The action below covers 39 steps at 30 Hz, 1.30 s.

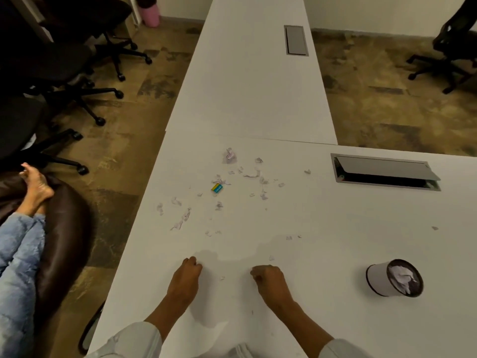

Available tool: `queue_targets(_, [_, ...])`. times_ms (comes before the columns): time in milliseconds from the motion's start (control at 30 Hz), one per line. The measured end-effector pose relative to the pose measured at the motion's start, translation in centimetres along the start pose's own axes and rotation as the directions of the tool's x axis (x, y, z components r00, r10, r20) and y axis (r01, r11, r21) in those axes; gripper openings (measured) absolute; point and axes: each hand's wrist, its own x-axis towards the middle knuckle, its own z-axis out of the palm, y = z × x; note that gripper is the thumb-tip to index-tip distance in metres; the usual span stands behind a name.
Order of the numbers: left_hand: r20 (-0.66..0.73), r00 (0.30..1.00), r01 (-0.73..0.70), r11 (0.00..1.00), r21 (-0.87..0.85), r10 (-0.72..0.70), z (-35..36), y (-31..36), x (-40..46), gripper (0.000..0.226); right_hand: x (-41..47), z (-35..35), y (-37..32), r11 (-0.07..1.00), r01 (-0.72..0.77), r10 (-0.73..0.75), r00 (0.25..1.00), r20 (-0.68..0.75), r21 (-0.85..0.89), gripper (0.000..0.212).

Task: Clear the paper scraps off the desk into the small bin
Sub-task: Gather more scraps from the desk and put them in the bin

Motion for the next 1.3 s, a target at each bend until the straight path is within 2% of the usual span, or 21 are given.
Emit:
queue_targets(100, [-0.04,0.998,0.038,0.995,-0.096,-0.042,0.3,1.1,0.2,0.023,-1.3,-2.4,0.8,0.935,-0.194,0.246,0.958,-0.149,0.296,0.016])
queue_targets(200, [-0.076,0.996,0.021,0.984,-0.177,-0.035,0.5,4.8,1.2,0.021,-3.2,-5.5,2.6,0.861,-0.24,0.369,0.901,-0.226,0.449,0.015])
queue_targets(300, [-0.072,0.997,-0.009,0.96,-0.279,-0.011,0.8,11.0,2.0,0.017,-5.3,-8.6,5.4,0.816,-0.25,0.452,0.837,-0.308,0.521,0.015])
queue_targets(500, [-0.037,0.989,-0.142,0.879,-0.455,0.141,2.8,25.3,1.7,0.015,-8.4,-15.3,11.0,0.758,-0.248,0.579,0.68,-0.449,0.603,0.013])
queue_targets(667, [0.07,0.99,-0.047,0.77,-0.636,0.119,4.4,36.3,-0.2,0.015,-9.9,-19.6,14.9,0.72,-0.306,0.676,0.511,-0.531,0.623,0.013])
queue_targets(733, [0.092,0.985,-0.042,0.722,-0.691,0.145,4.9,40.3,-1.1,0.015,-10.2,-20.8,16.2,0.711,-0.317,0.693,0.471,-0.546,0.628,0.013])
queue_targets(800, [0.097,0.981,-0.049,0.692,-0.72,0.17,5.5,43.6,-1.8,0.015,-10.3,-21.7,17.4,0.715,-0.323,0.689,0.477,-0.546,0.62,0.014])
queue_targets(933, [0.155,0.967,-0.029,0.69,-0.723,0.203,6.9,47.4,-1.9,0.012,-10.1,-23.5,19.2,0.698,-0.365,0.687,0.587,-0.429,0.616,0.031])
queue_targets(1033, [0.173,0.944,-0.086,0.716,-0.693,0.281,7.5,48.0,-1.5,0.014,-10.1,-24.4,20.1,0.707,-0.408,0.671,0.644,-0.368,0.578,0.038])
queue_targets(1167, [0.186,0.931,-0.102,0.711,-0.696,0.315,7.2,47.0,-0.4,0.021,-10.1,-24.9,20.5,0.753,-0.417,0.643,0.632,-0.433,0.509,0.032])
queue_targets(1233, [0.234,0.911,-0.061,0.671,-0.739,0.34,6.6,46.2,0.3,0.024,-9.9,-24.6,20.3,0.802,-0.403,0.592,0.636,-0.495,0.441,0.025])
queue_targets(1300, [0.278,0.899,0.017,0.606,-0.795,0.34,5.9,45.2,1.0,0.025,-9.5,-24.0,19.8,0.838,-0.41,0.545,0.673,-0.501,0.361,0.017])
